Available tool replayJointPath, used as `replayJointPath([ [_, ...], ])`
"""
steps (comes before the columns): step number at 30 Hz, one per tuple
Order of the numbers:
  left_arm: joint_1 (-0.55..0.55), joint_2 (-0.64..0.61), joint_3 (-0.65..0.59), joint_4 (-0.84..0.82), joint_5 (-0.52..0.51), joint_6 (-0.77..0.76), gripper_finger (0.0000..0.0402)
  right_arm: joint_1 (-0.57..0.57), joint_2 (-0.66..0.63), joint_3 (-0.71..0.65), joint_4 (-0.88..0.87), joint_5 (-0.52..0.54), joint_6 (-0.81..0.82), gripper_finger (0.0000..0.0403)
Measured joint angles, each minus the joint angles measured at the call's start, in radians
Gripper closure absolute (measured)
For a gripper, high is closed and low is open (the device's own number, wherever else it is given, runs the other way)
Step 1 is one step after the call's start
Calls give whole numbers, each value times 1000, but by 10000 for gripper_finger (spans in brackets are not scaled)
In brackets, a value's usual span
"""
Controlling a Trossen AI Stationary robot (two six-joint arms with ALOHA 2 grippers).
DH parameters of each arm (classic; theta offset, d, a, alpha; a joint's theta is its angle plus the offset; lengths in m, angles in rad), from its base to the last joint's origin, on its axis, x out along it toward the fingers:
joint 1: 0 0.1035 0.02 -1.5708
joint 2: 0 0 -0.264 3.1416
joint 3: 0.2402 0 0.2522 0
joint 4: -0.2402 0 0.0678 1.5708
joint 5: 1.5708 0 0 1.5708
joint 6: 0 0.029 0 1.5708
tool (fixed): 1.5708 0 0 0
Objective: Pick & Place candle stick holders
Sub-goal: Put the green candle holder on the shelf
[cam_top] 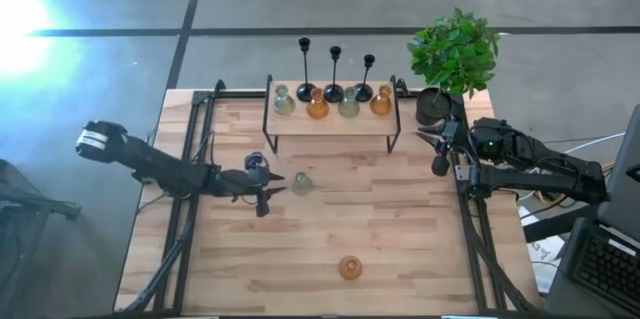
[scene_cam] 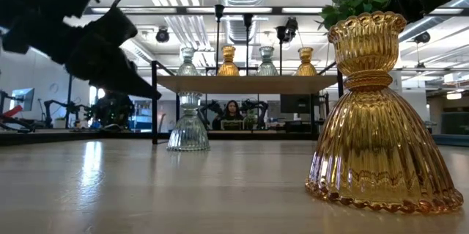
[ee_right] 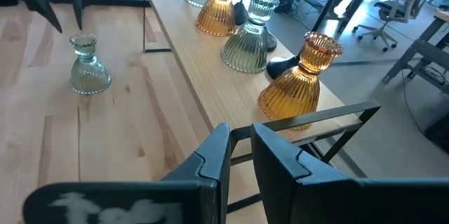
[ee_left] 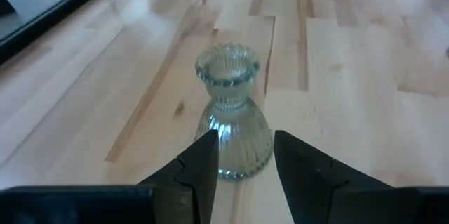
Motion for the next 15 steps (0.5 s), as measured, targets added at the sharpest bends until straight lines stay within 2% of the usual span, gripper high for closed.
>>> replayJointPath([
  [4,8,61,-49,168,-18,57,259,0,0,0,0,0,0,351],
  [7,23,135,-55,227,-18,96,259,0,0,0,0,0,0,351],
  [15,39,338,3,418,-15,143,259,0,0,0,0,0,0,351],
])
